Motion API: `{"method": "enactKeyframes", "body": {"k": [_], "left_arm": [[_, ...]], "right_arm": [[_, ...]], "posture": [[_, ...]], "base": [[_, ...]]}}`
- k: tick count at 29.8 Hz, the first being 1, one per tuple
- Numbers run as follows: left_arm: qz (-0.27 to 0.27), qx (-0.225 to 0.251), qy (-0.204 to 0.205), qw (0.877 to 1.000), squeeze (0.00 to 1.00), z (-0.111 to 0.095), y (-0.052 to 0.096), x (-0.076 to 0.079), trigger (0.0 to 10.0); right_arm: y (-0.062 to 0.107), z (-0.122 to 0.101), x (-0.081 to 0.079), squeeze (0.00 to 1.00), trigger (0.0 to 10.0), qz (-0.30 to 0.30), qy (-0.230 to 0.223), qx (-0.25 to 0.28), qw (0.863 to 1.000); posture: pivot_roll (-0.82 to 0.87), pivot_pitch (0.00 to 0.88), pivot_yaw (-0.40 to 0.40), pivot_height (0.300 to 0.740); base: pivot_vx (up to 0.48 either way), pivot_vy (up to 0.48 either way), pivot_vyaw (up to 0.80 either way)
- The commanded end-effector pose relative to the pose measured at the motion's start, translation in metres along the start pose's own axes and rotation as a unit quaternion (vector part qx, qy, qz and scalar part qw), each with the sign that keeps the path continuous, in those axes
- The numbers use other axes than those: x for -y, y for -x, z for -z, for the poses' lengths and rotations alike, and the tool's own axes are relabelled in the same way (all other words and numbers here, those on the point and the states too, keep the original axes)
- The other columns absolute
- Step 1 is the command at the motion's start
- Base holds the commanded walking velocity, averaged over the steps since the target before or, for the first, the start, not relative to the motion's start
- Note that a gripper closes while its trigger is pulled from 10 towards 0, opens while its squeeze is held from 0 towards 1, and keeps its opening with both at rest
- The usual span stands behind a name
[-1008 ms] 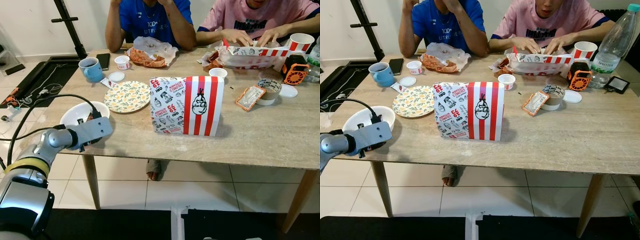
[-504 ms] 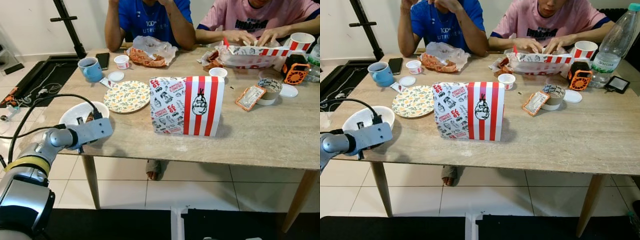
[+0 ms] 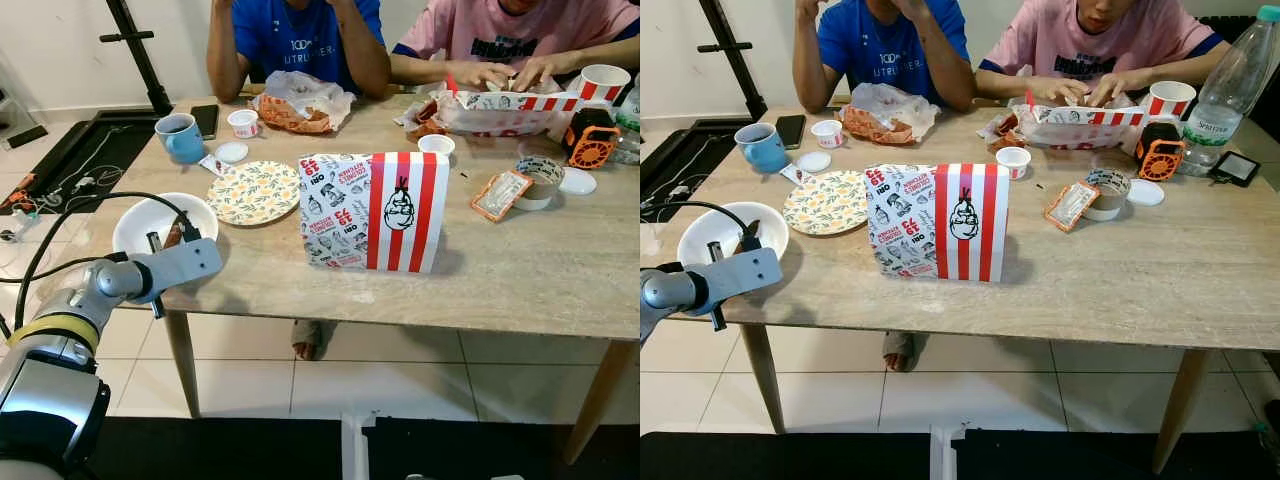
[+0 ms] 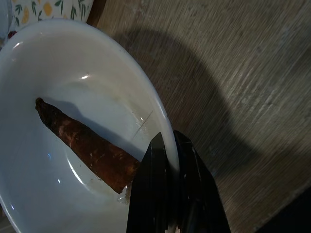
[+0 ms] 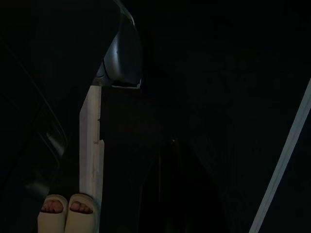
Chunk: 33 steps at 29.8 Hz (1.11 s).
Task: Restocking fridge
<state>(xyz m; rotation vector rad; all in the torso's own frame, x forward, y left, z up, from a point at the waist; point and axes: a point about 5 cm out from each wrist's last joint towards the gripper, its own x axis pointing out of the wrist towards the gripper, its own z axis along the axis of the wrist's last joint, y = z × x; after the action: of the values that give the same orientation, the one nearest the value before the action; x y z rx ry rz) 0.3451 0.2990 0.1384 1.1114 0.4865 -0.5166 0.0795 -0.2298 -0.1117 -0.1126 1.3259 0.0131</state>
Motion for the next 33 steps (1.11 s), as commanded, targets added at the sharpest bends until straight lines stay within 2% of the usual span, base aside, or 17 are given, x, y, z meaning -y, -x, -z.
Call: {"method": "enactKeyframes", "body": {"k": [1,2,7,10,12,13,14,15,18,19,20,23,25,26,27,29,33], "left_arm": [[-0.021,-0.013,0.015,1.000,0.00,0.010,0.008,-0.009,0.0],[-0.054,-0.037,0.034,0.997,0.00,0.023,0.020,-0.021,0.0],[-0.088,-0.073,0.057,0.992,0.00,0.040,0.034,-0.030,0.0],[-0.165,-0.158,0.121,0.966,0.00,0.084,0.067,-0.036,0.0],[-0.175,-0.165,0.131,0.962,0.00,0.089,0.071,-0.037,0.0],[-0.194,-0.181,0.163,0.950,0.00,0.101,0.080,-0.034,1.1],[-0.194,-0.181,0.163,0.950,0.00,0.101,0.080,-0.034,1.1],[-0.199,-0.194,0.178,0.944,0.00,0.109,0.085,-0.030,4.7],[-0.208,-0.220,0.210,0.930,0.00,0.124,0.094,-0.020,5.1],[-0.212,-0.229,0.223,0.924,0.00,0.130,0.097,-0.015,5.8],[-0.215,-0.242,0.246,0.914,0.00,0.138,0.100,-0.007,10.0],[-0.218,-0.283,0.307,0.882,0.00,0.159,0.107,0.026,10.0],[-0.217,-0.291,0.317,0.876,0.00,0.163,0.108,0.033,10.0],[-0.222,-0.305,0.350,0.857,0.00,0.170,0.110,0.050,10.0],[-0.222,-0.305,0.350,0.857,0.00,0.170,0.110,0.050,10.0],[-0.225,-0.326,0.380,0.836,0.00,0.179,0.113,0.071,10.0],[-0.224,-0.344,0.420,0.809,0.00,0.185,0.113,0.099,10.0]], "right_arm": [[0.000,-0.026,0.002,0.00,10.0,0.000,-0.001,0.054,0.999],[0.000,-0.027,0.002,0.00,10.0,-0.001,-0.001,0.055,0.998],[0.000,-0.030,0.001,0.00,10.0,-0.001,-0.001,0.057,0.998],[0.000,-0.032,0.000,0.00,10.0,-0.003,0.000,0.059,0.998],[0.000,-0.032,0.000,0.00,10.0,-0.003,0.000,0.059,0.998],[0.000,-0.032,0.000,0.00,10.0,-0.004,0.000,0.059,0.998],[0.000,-0.032,0.000,0.00,10.0,-0.004,0.000,0.059,0.998],[-0.001,-0.033,-0.001,0.00,10.0,-0.005,0.001,0.059,0.998],[-0.001,-0.034,-0.002,0.00,10.0,-0.007,0.002,0.060,0.998],[-0.001,-0.034,-0.003,0.00,10.0,-0.007,0.003,0.060,0.998],[-0.001,-0.035,-0.003,0.00,10.0,-0.008,0.004,0.060,0.998],[-0.001,-0.036,-0.004,0.00,10.0,-0.010,0.007,0.060,0.998],[-0.001,-0.036,-0.004,0.00,10.0,-0.010,0.008,0.060,0.998],[-0.001,-0.036,-0.004,0.00,10.0,-0.011,0.009,0.061,0.998],[-0.001,-0.036,-0.004,0.00,10.0,-0.011,0.009,0.061,0.998],[-0.001,-0.037,-0.003,0.00,10.0,-0.011,0.008,0.061,0.998],[-0.001,-0.036,-0.002,0.00,10.0,-0.010,0.009,0.061,0.998]], "posture": [[-0.07,0.067,0.065,0.740],[-0.06,0.060,0.066,0.740],[-0.06,0.055,0.067,0.740],[-0.05,0.046,0.068,0.740],[-0.05,0.046,0.068,0.740],[-0.05,0.043,0.068,0.740],[-0.05,0.043,0.068,0.740],[-0.04,0.043,0.067,0.740],[-0.04,0.042,0.067,0.740],[-0.03,0.042,0.065,0.740],[-0.03,0.042,0.064,0.740],[-0.03,0.040,0.062,0.740],[-0.03,0.040,0.062,0.740],[-0.03,0.039,0.061,0.740],[-0.03,0.039,0.061,0.740],[-0.03,0.039,0.061,0.740],[-0.04,0.040,0.058,0.740]], "base": [[0.000,0.000,0.00],[0.000,0.000,0.00],[0.000,0.000,0.00],[0.000,0.000,0.00],[0.000,0.000,0.00],[0.000,0.000,0.00],[0.000,0.000,0.00],[0.000,0.000,0.00],[0.000,0.000,0.00],[0.000,0.000,0.00],[0.000,0.000,0.00],[0.000,0.000,0.00],[0.000,0.000,0.00],[0.000,0.000,0.00],[0.000,0.000,0.00],[0.000,0.000,0.00],[0.000,0.000,0.00]]}}
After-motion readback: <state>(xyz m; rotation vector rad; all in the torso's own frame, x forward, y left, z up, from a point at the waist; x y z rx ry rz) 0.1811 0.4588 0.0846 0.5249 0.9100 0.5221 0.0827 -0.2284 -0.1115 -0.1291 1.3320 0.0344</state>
